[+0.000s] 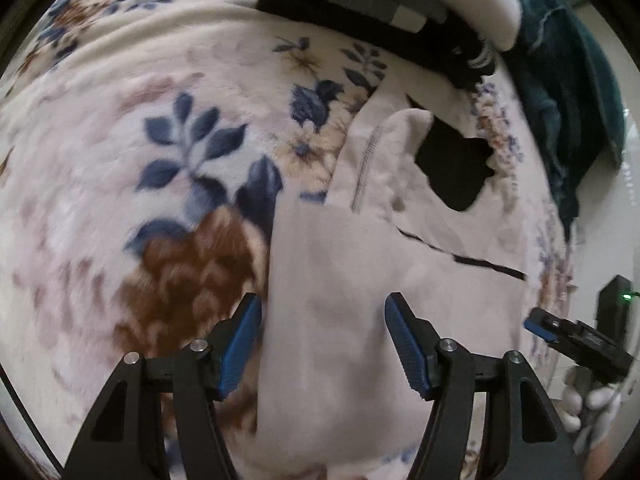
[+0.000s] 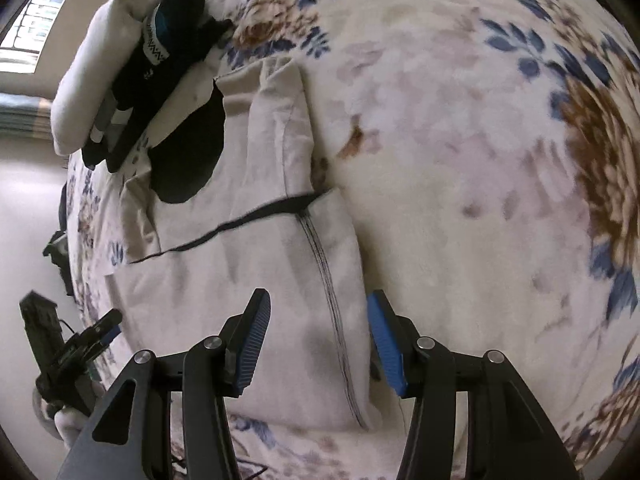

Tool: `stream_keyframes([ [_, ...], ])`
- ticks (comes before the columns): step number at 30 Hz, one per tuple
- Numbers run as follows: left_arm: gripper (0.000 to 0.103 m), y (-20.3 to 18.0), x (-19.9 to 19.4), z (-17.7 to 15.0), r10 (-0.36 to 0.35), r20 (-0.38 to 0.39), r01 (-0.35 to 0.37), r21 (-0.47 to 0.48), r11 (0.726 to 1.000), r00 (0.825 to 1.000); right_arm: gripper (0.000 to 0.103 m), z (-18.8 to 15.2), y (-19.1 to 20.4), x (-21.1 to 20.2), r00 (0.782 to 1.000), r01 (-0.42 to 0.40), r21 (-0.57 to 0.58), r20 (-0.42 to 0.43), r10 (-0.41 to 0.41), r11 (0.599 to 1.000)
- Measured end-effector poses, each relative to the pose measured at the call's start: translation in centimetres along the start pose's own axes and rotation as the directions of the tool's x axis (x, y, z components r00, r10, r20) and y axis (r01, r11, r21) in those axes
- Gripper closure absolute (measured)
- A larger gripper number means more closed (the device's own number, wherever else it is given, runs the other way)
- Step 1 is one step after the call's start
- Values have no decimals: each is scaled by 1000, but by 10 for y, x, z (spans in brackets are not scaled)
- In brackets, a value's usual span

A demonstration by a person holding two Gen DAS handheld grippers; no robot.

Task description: Fold small clothes

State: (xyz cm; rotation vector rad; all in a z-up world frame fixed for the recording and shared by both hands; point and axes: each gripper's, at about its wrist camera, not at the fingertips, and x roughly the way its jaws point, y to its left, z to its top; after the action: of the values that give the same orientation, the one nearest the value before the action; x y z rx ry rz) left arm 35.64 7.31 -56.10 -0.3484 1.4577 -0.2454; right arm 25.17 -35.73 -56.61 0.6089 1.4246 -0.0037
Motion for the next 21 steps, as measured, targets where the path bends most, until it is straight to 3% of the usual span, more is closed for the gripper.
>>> stream_keyframes([
  [3,41,0,8,10,7,1,-7,2,1000,1000,50,9,8,12,999,36,-16,-6,-36,999],
  [5,44,-4,3,12,12,26,-13,25,1000,1000,63,11,12,15,998,60,-23,-1,-60,998],
  [6,68,-5,-1,11,11,50,-14,41,999,999,90,11,14,17,997,76,-25,2,-76,997],
  [7,85,-7,-4,12,-1,55,-2,50,999,998,100,11,13,18,995,95,-14,5,-95,995],
  [8,93,-8,-3,13,-4,53,1,56,998,999,100,11,13,17,995,101,-8,14,-101,995],
  [9,93,-8,-5,12,-8,58,4,63,998,998,103,10,12,13,994,106,0,38,-106,994],
  [13,94,-9,-3,15,-6,56,2,77,997,998,103,13,-3,-7,990,100,67,94,-106,993],
  [16,94,-9,1,18,-6,47,2,77,997,999,99,19,-16,-4,999,-10,118,45,5,993],
  [17,94,-9,2,19,-5,43,2,77,997,999,94,22,-20,0,999,-51,138,24,48,989],
  [19,94,-10,4,19,-2,39,-1,82,997,999,56,25,-31,9,988,-156,206,15,157,966],
  [21,94,-10,5,20,-3,35,0,84,996,999,55,25,-38,17,980,-196,255,22,197,947],
])
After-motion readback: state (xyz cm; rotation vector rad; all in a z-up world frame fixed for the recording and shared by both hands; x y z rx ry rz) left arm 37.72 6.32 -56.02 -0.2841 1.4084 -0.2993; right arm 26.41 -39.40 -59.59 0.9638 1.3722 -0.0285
